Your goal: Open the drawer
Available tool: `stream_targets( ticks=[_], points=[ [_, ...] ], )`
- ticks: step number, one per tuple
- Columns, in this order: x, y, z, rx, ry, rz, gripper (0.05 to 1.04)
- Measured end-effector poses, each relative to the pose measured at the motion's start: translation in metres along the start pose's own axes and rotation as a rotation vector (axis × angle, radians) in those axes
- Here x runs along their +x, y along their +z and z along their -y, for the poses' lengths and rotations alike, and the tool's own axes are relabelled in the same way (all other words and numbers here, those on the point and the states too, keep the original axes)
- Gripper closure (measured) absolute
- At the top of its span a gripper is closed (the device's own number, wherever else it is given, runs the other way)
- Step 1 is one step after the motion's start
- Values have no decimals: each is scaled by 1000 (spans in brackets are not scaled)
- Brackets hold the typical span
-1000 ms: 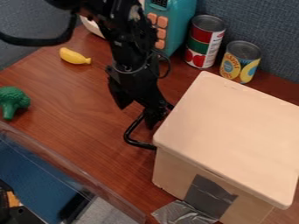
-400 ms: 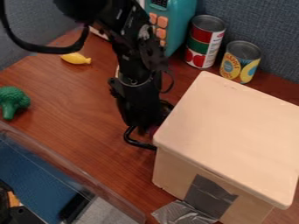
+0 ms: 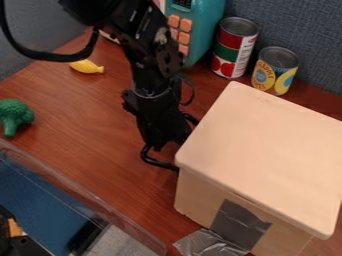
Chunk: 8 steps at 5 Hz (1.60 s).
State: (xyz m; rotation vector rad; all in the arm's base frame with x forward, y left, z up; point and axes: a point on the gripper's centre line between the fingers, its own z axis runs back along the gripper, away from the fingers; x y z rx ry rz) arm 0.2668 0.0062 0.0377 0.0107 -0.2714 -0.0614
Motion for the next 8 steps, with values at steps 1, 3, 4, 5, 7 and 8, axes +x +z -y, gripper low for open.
stream_targets(
  ticks=[1, 3, 4, 5, 7, 8],
  points=[
    [-6, -1, -15, -3, 33, -17, 957],
    [-17, 2, -52, 46, 79, -56, 957],
    [-23, 4, -65, 58, 103, -68, 958],
    [-26, 6, -71, 62, 107, -72, 962],
    [-32, 12, -81, 58, 122, -81, 963],
    [-32, 15, -89, 62, 125, -80, 963]
  ],
)
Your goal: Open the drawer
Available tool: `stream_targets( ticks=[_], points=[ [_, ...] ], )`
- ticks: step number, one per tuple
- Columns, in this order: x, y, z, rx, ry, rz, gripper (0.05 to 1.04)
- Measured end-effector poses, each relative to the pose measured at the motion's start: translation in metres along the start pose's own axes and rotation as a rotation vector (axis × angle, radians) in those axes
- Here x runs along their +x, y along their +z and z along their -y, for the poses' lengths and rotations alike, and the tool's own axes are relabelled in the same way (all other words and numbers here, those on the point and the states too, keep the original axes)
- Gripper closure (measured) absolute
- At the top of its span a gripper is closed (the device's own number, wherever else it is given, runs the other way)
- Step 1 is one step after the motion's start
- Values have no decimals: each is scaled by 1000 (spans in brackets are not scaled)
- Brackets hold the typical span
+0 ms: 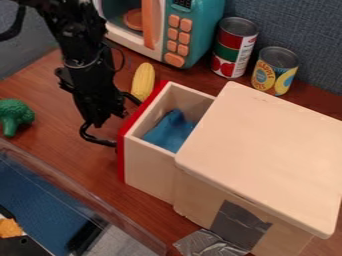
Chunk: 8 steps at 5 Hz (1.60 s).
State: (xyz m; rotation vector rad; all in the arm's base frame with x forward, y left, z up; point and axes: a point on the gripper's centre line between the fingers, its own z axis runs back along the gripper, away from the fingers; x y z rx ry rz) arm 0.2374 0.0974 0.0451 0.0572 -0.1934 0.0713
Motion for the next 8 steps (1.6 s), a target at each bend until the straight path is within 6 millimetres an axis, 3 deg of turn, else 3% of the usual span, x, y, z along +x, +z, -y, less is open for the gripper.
stream_targets(
  ticks=[3, 5, 6, 8],
  points=[
    [-6, 2, -19, 20, 6, -10, 963],
    [-6, 0, -15, -6, -39, -12, 919],
    [-9, -2, -12, -24, -120, -32, 687],
    [3, 14, -11, -67, -200, -13, 107]
  ],
)
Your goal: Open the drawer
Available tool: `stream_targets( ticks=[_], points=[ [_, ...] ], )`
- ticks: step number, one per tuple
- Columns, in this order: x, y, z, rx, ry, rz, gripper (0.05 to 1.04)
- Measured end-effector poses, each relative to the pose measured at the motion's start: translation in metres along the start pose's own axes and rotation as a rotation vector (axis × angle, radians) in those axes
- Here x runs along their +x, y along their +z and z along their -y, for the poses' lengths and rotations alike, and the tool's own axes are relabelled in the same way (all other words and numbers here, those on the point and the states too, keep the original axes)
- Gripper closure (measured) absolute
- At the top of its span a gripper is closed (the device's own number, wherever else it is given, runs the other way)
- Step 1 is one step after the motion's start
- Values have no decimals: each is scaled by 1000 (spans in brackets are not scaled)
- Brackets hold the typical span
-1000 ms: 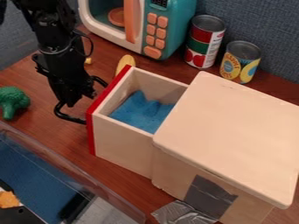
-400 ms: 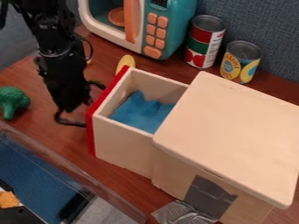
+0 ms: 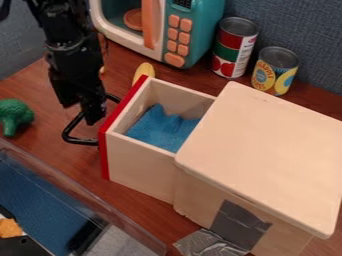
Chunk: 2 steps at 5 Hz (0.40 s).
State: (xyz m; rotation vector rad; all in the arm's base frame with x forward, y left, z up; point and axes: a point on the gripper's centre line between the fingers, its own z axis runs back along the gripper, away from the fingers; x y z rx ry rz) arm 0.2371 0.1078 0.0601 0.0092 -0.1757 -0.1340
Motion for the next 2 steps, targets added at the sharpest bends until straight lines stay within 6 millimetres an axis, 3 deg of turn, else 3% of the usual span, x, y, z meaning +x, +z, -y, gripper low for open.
stream_targets(
  ticks=[1, 2],
  points=[
    [12, 46, -10, 23, -30, 101, 77],
    [11, 87, -15, 45, -54, 143, 83]
  ],
)
